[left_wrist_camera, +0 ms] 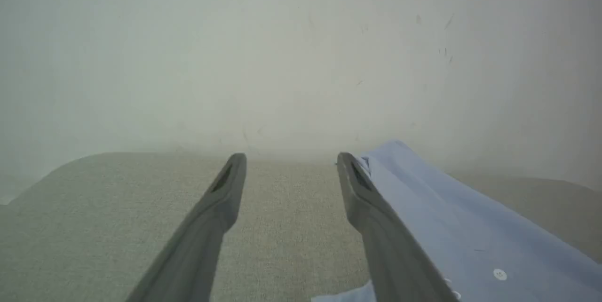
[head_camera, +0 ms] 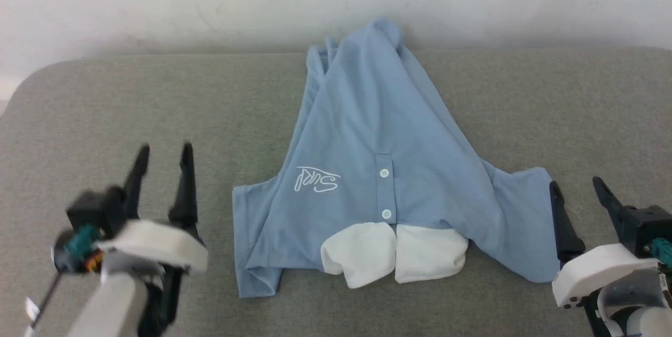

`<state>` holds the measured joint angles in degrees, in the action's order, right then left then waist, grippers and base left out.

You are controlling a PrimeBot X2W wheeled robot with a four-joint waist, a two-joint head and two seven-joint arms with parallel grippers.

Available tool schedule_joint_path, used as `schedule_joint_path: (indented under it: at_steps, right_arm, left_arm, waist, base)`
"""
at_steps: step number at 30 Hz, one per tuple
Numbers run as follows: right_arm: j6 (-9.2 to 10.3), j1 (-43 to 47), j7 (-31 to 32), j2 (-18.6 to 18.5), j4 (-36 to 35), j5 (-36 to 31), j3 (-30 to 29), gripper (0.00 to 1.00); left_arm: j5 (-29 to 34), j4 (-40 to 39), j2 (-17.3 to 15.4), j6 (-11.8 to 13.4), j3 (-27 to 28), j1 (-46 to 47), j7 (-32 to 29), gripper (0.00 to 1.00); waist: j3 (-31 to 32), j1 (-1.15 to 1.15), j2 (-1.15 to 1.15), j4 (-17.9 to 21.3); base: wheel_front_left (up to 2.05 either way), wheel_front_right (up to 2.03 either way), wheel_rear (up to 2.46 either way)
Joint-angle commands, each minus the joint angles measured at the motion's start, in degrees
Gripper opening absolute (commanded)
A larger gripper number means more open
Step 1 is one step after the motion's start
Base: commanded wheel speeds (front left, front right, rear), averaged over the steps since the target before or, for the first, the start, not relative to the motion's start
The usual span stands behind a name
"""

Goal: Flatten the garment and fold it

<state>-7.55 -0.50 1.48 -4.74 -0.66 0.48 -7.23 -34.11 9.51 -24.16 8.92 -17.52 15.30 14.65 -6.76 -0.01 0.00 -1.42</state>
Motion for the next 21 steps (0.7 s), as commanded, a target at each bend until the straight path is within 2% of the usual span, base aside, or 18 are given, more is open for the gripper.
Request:
schedule_joint_path:
  at_steps: [1, 6, 9, 12, 16, 21]
  right_arm:
    - [0.06, 0.71, 0.04, 0.26, -0.01, 0.73, 0.24, 1.00]
    - [0.06, 0.78, 0.11, 0.56, -0.35, 1.64, 0.51, 1.00]
    - [0.06, 0.81, 0.31, 0.35, -0.75, 1.30, 0.45, 1.00]
    - [0.06, 0.82, 0.56, 0.27, -1.16, 0.99, 0.34, 1.00]
    - [0.06, 0.72, 0.80, 0.28, -1.36, 0.75, 0.40, 1.00]
    - [0.06, 0.17, 0.74, 0.23, -1.40, 0.62, 0.60, 1.00]
  left_arm:
    - [0.23, -1.58, 0.34, 0.94, -0.44, -3.00, -0.16, 1.00]
    - [0.79, -6.32, -0.48, 2.63, -2.83, -9.83, -3.24, 1.00]
    - [1.09, -9.15, -1.83, 3.29, -4.16, -11.31, -7.18, 1.00]
    - [0.38, -12.33, -3.45, 3.81, -5.96, -12.21, -14.33, 1.00]
    - [-1.31, -16.55, -5.74, 5.07, -9.22, -13.33, -27.15, 1.00]
    - [-2.81, -20.37, -7.33, 8.55, -11.73, -13.82, -39.82, 1.00]
  waist:
    - [2.04, 0.01, 0.00, -2.18]
    - [1.91, 0.01, 0.00, -2.45]
    - [1.46, 0.01, 0.00, -2.59]
    - [0.60, 0.01, 0.00, -2.68]
    - [-0.57, 0.01, 0.00, -2.57]
    - [-2.17, 0.01, 0.00, -2.02]
  base:
    - [0.00, 0.00, 0.00]
    - [0.00, 0.00, 0.00]
    - [0.00, 0.00, 0.00]
    - [0.00, 0.00, 0.00]
    - [0.00, 0.00, 0.00]
    - [0.00, 0.00, 0.00]
